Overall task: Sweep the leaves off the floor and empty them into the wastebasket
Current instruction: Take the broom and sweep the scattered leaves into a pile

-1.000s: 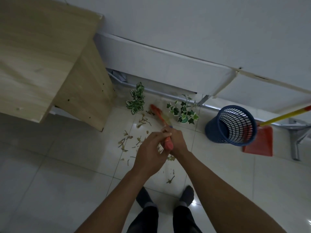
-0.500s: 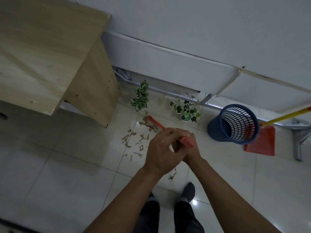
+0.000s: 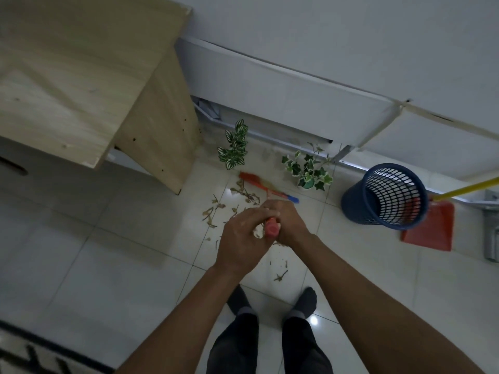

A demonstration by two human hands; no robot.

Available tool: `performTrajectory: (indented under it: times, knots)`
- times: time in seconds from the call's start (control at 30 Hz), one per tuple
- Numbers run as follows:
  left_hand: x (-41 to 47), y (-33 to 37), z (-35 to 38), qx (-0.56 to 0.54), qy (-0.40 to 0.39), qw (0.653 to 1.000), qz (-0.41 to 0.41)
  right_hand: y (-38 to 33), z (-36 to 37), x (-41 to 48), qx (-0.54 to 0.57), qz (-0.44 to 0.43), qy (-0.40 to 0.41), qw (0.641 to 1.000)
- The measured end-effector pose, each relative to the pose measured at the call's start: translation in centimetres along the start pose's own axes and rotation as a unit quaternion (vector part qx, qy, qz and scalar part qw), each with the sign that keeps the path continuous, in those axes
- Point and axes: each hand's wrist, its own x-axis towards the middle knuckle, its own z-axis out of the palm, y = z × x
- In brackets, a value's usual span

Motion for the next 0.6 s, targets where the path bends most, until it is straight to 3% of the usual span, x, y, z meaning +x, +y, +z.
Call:
performTrajectory:
  times: [0.2,0.43,0.53,0.6]
  knots:
    - [-0.4,1.9,0.1,0.048,0.026,0.998,0.036,-0.6,-1.4,-1.2,-0.045,-0.029,-0.063,0.997]
    - [1.2,4.1,-1.0,0.083,0.07,0.987,0.118,-2.8,-3.5,-2.4,-0.01,-0.021,0.035,0.999]
    - [1.1,4.0,-1.6,0.078,0.086,0.986,0.119,-3.3,-3.3,-1.7,0.062,-0.007,0.066,0.996]
    - [0.9,3.4,-2.0,0.082,0.081,0.988,0.099,-3.6,-2.8,-0.9,0.033,-0.022,0.055,0.998]
